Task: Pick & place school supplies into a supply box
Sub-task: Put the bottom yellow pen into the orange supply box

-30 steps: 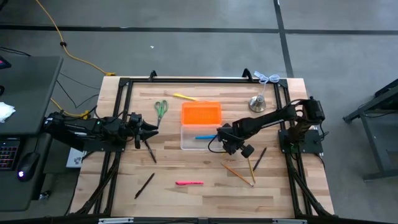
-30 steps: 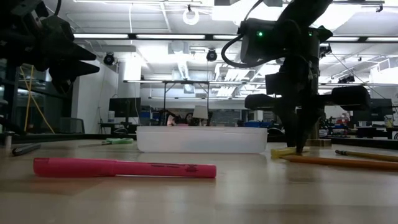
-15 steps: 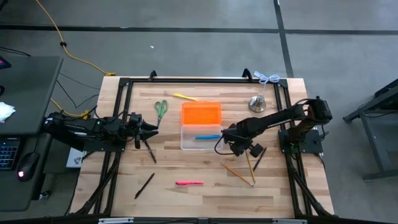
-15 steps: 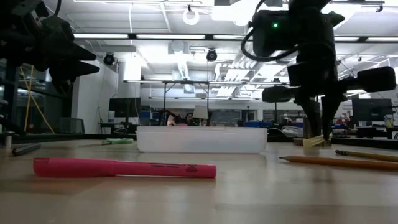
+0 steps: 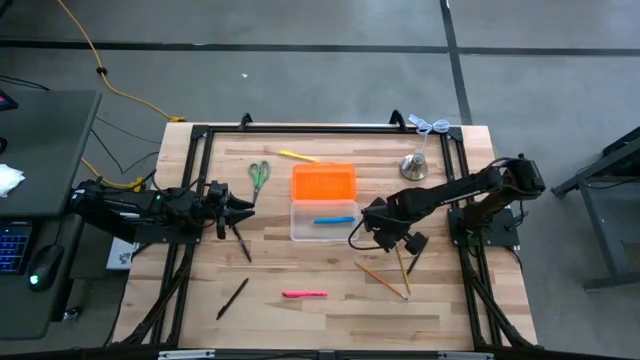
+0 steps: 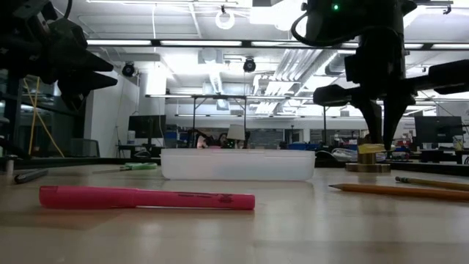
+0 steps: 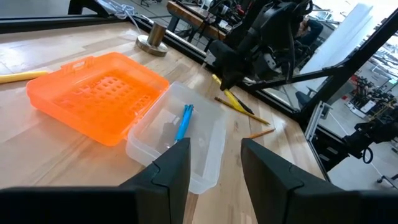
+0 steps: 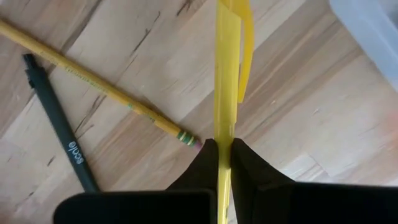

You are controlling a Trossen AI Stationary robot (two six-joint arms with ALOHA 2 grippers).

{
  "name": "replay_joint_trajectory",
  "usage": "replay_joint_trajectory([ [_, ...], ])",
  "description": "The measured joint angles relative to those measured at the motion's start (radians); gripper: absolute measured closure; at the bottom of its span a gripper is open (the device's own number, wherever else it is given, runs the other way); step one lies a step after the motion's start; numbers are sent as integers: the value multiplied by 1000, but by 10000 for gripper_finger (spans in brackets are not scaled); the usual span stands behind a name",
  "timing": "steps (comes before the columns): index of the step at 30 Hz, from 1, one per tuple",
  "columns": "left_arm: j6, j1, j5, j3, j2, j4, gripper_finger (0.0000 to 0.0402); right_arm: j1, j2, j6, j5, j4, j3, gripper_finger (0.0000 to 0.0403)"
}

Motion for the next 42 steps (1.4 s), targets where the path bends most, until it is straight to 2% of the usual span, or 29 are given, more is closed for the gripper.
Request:
replay_joint_trajectory([
  [7, 0, 0, 0, 0, 0, 0, 229, 0, 0, 9, -20, 7, 1, 402],
  [14, 0, 0, 0, 0, 0, 0, 229, -3, 0, 154, -160, 68, 35, 401],
  [26, 0, 0, 0, 0, 0, 1, 229, -9, 0, 240, -397, 99, 203, 400],
  [32, 0, 0, 0, 0, 0, 1, 229, -38, 0, 298, -447, 166, 227, 400],
  [42, 0, 0, 0, 0, 0, 1, 229, -89, 0, 338, -481, 398, 227, 400],
])
